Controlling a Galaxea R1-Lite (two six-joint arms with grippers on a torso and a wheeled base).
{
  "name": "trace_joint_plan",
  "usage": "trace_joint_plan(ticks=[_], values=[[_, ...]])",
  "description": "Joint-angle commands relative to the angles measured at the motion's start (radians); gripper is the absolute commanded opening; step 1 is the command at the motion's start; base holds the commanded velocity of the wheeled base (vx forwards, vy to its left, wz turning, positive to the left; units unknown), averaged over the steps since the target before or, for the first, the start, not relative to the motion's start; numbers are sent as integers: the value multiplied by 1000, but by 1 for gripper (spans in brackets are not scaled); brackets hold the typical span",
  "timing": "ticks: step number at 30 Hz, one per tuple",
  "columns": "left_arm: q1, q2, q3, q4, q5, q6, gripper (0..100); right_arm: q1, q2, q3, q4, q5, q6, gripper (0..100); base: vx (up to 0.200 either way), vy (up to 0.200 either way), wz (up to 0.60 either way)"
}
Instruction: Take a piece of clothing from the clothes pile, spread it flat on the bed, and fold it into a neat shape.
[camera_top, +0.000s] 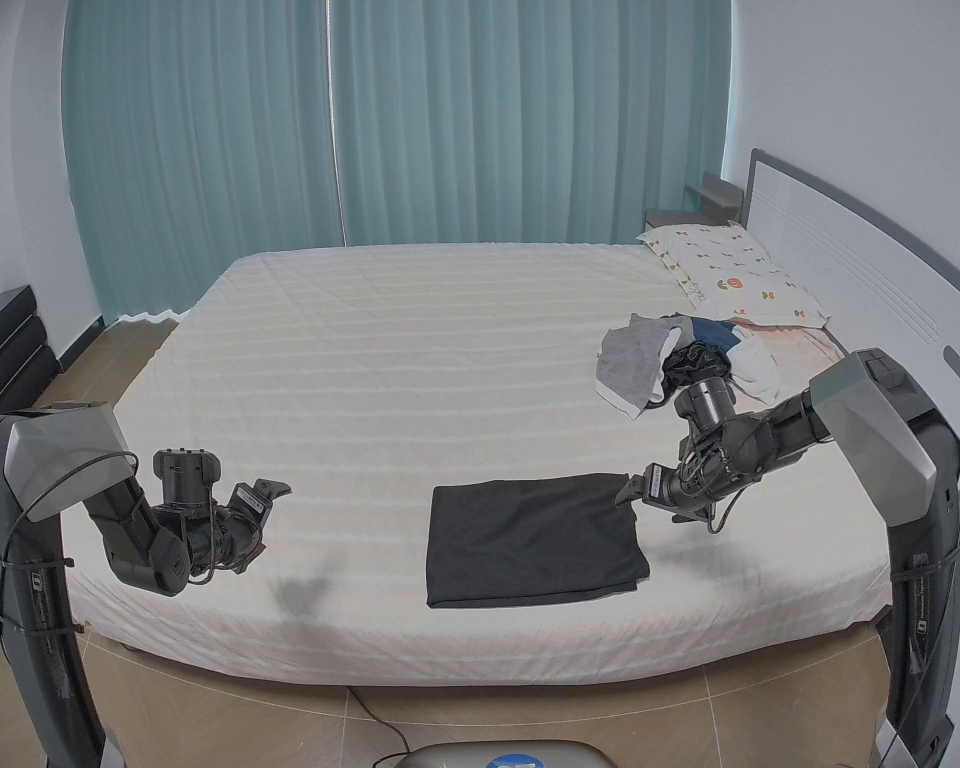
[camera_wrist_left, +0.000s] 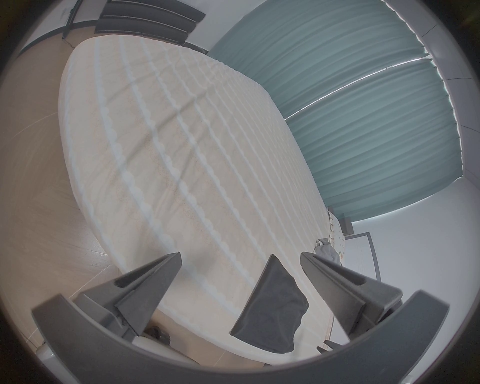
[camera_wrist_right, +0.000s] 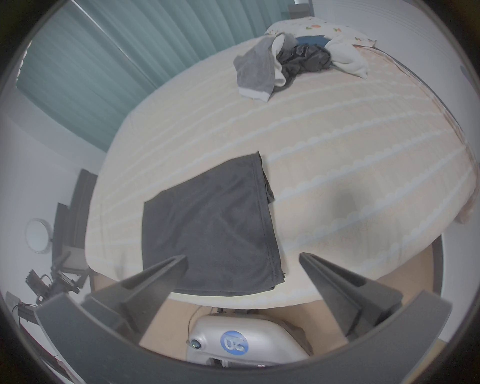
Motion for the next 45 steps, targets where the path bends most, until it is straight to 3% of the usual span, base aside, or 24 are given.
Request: trace_joint_plan(ticks=[1, 2, 3, 6, 12, 16, 19, 24, 40, 45], values=[[-13, -8, 1, 0, -4, -3, 100, -22, -193, 333, -306, 52, 75, 100, 200, 0, 0], [-13, -8, 1, 0, -4, -3, 100, -22, -193, 333, -306, 52, 75, 100, 200, 0, 0], [-13, -7, 3, 0, -11, -3, 100, -21, -208, 479, -538, 45, 145, 100, 200, 0, 0], [-15, -5, 3, 0, -13, -3, 100, -18, -211, 588, -725, 42, 207, 100, 200, 0, 0], [-36, -5, 6, 0, -10, -3, 100, -21, -201, 730, -921, 49, 270, 100, 100, 0, 0], [-59, 6, 3, 0, 1, 0, 100, -21, -185, 752, -981, 53, 383, 100, 0, 0, 0], [-70, 7, -5, 0, 1, 2, 100, -21, -150, 758, -1021, 49, 409, 100, 0, 0, 0], [-85, 6, -8, 3, 1, -1, 100, -24, -118, 780, -1070, 52, 414, 100, 0, 0, 0], [-171, 32, -36, 10, 62, 16, 100, -24, -93, 813, -1098, 47, 409, 100, 0, -200, 0], [-213, 70, -48, 9, 102, 100, 100, -22, -92, 824, -1096, 47, 402, 100, 0, -200, 0]])
